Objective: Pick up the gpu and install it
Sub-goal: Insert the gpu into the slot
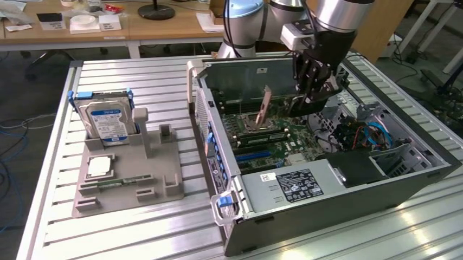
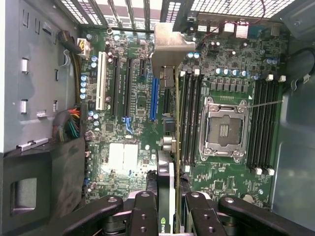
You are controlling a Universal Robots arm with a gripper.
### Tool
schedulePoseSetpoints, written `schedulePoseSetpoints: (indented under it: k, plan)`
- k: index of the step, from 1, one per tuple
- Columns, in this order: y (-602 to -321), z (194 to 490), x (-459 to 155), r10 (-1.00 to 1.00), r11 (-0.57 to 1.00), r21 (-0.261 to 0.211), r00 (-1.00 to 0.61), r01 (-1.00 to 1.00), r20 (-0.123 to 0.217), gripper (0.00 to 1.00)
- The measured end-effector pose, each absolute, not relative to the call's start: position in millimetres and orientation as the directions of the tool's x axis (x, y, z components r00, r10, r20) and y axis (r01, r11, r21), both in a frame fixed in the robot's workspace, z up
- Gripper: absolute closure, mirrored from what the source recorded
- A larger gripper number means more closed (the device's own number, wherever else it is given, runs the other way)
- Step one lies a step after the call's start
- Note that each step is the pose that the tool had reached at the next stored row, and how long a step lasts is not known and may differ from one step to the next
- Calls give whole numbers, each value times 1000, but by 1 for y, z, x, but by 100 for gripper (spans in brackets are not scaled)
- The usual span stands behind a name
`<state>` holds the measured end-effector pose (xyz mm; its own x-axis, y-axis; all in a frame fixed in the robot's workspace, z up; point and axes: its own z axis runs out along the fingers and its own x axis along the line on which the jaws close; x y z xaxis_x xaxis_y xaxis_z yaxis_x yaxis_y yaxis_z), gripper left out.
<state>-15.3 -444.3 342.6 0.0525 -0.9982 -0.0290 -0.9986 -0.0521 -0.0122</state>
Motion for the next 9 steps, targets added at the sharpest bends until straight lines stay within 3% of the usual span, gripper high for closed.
schedulePoseSetpoints:
  k: [9]
  plan:
    - [-444, 341, -19, -998, -52, -12, 52, -999, -29, 73]
